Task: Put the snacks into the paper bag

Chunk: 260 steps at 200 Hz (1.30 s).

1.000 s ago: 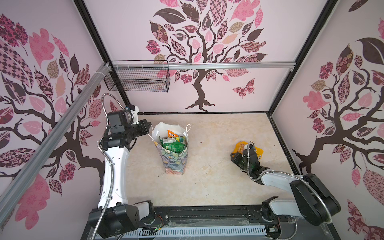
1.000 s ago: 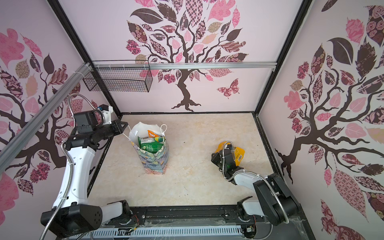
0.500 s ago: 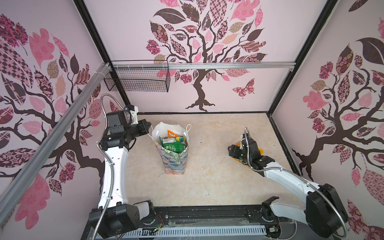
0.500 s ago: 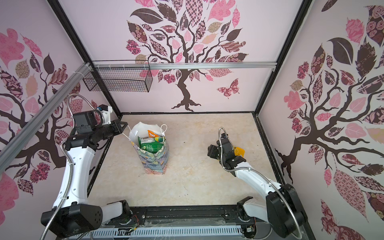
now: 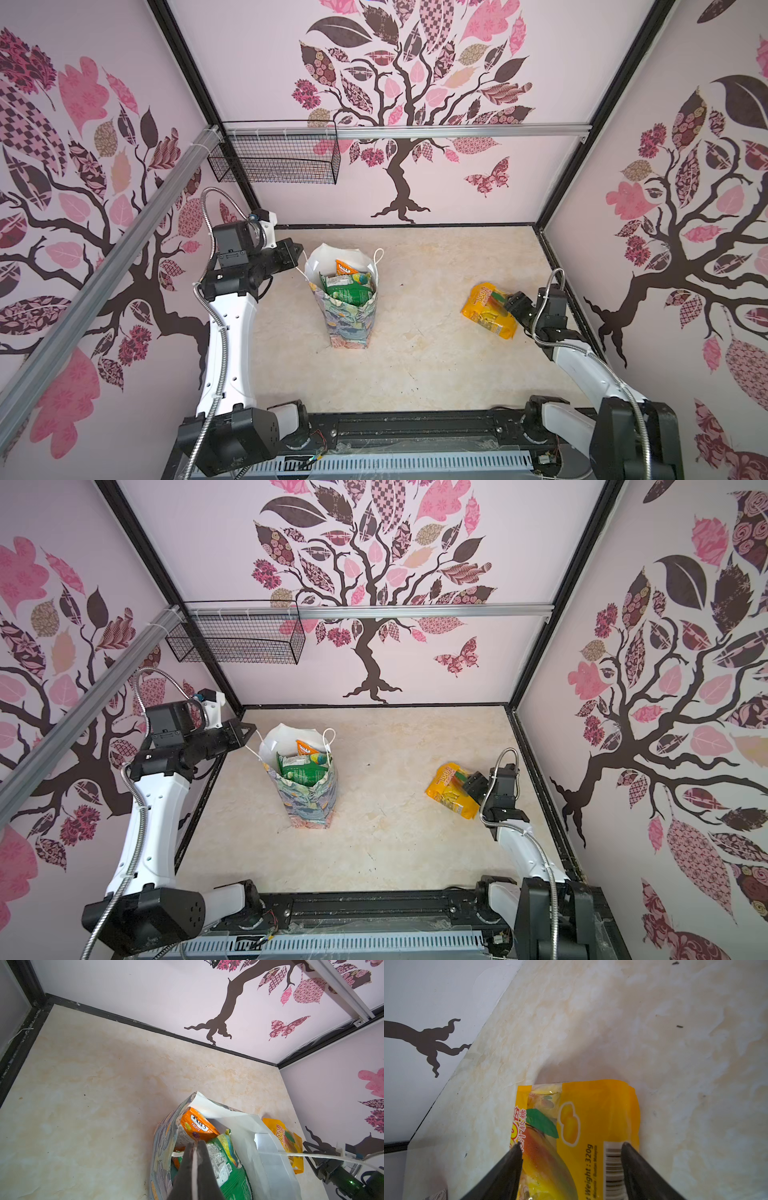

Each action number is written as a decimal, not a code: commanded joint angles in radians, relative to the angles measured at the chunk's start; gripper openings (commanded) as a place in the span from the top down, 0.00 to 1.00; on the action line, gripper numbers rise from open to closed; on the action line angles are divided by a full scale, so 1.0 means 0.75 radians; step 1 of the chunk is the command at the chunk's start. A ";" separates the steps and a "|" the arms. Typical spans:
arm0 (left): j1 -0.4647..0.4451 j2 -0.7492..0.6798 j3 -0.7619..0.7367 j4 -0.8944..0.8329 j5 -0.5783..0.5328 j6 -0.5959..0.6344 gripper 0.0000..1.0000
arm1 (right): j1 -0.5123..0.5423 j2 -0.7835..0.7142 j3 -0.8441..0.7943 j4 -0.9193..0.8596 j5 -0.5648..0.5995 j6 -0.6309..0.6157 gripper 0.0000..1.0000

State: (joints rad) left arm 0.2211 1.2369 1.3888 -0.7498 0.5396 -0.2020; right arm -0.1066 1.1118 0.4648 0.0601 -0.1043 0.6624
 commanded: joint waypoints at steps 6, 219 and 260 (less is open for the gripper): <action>0.006 -0.015 -0.035 0.051 0.027 -0.002 1.00 | -0.003 0.135 0.069 0.098 -0.171 -0.025 0.24; 0.008 -0.033 -0.036 0.054 0.020 -0.001 1.00 | 0.436 0.155 0.416 -0.299 -0.351 -0.200 0.31; 0.009 -0.049 -0.036 0.057 0.019 -0.005 1.00 | 0.855 -0.046 0.102 -0.136 -0.169 -0.037 0.32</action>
State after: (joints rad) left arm 0.2230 1.2331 1.3834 -0.7444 0.5434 -0.2066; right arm 0.3862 1.1244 0.6506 -0.0856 -0.3073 0.5392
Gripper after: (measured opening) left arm 0.050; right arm 0.682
